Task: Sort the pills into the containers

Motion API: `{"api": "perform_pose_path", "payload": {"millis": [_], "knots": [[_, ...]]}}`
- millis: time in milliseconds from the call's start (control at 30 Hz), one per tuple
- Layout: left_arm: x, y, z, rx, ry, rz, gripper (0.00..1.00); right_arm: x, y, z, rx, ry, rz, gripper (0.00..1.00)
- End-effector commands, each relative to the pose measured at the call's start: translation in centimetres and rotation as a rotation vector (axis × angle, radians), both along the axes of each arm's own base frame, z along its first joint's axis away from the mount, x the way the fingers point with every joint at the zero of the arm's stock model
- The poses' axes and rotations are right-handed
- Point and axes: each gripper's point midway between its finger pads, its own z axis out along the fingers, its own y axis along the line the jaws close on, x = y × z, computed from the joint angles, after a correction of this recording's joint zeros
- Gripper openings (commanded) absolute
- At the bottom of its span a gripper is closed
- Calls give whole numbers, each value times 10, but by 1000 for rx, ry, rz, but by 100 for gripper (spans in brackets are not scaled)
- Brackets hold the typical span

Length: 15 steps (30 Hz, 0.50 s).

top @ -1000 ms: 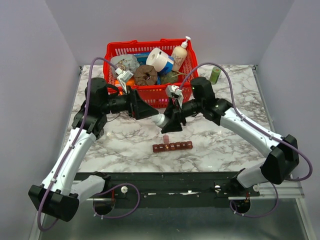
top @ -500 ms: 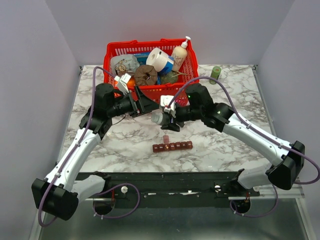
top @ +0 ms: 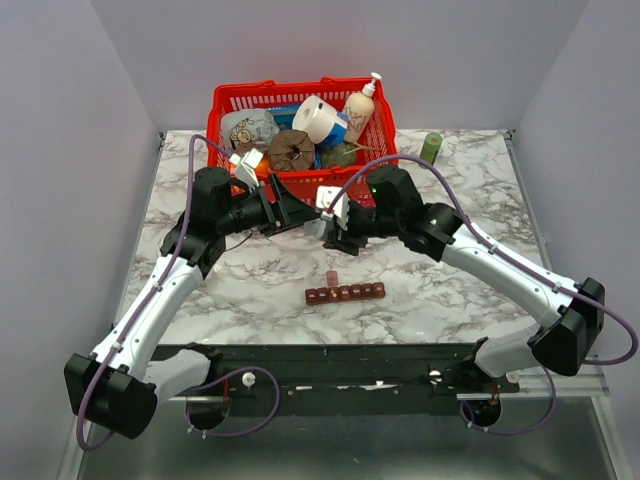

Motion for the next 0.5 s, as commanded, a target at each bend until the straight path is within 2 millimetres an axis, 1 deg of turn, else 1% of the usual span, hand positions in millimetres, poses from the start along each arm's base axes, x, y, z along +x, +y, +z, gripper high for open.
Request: {"api": "perform_pose_path", "payload": {"millis": [0,33,67,133,267,400,467], "knots": [[-2,-4,3,-6,0,-18,78,7,4,8,-2,-30,-17,8],[-3,-5,4,-13,4,-21,76,8,4,7,-4,-26,-19,8],[-3,-7,4,-15,4,-26,71,8,4,8,-2,-26,-20,8],[-4,-8,2,-18,10,-34,69,8,5,7,-2,-21,-23,8],[-7,-11,1,-20,11,-52,62,7,7,7,3,-12,-16,8],[-8,-11,-1,-12,13,-63,59,7,7,8,7,-5,-19,8],[-9,-12,-2,-7,14,-69,53,6,8,8,8,1,-18,8]]}}
